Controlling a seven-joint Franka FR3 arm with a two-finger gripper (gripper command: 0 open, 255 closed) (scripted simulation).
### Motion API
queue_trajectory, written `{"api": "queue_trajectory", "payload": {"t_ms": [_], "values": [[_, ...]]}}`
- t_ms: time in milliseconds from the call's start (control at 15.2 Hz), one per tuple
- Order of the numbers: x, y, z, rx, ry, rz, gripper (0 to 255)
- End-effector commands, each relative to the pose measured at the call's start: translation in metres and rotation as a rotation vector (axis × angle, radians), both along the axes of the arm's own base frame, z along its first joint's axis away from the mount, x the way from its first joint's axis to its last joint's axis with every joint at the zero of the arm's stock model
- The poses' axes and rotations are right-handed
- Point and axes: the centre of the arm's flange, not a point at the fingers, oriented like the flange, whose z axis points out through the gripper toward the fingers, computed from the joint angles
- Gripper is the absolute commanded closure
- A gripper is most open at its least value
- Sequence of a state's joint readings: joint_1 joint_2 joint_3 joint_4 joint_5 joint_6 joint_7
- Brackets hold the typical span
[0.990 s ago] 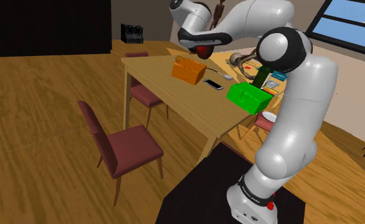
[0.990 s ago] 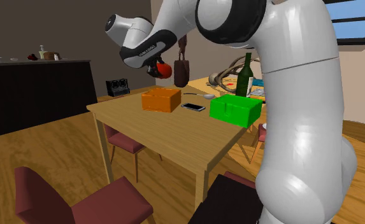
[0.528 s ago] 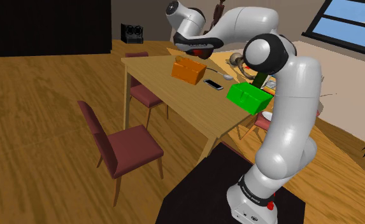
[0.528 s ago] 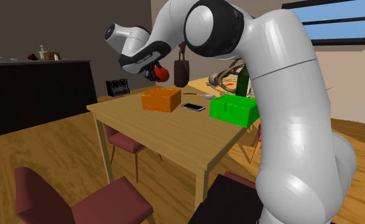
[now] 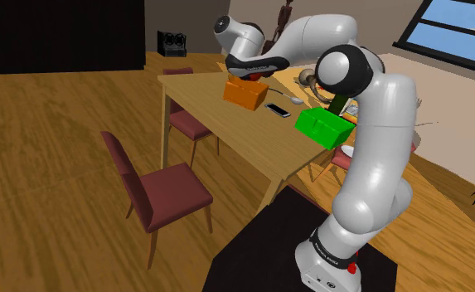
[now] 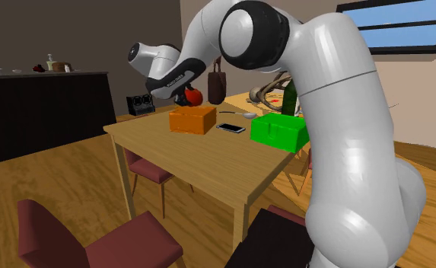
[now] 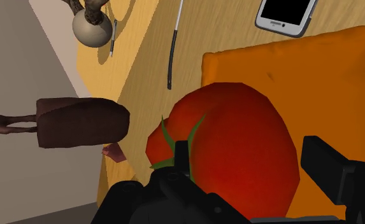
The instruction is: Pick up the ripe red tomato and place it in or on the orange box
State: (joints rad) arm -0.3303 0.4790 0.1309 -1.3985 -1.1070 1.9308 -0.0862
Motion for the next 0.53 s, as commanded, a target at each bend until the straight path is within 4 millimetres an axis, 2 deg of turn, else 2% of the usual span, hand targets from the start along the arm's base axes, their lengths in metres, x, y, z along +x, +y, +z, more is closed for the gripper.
{"api": "queue_trajectory", "payload": {"t_ms": [0, 66, 462], "values": [[-0.0004, 0.0003, -0.0099, 0.000, -0.001, 0.000, 255], [-0.0004, 0.0003, -0.0158, 0.000, -0.001, 0.000, 255], [-0.0004, 0.0003, -0.0158, 0.000, -0.001, 0.000, 255]]}}
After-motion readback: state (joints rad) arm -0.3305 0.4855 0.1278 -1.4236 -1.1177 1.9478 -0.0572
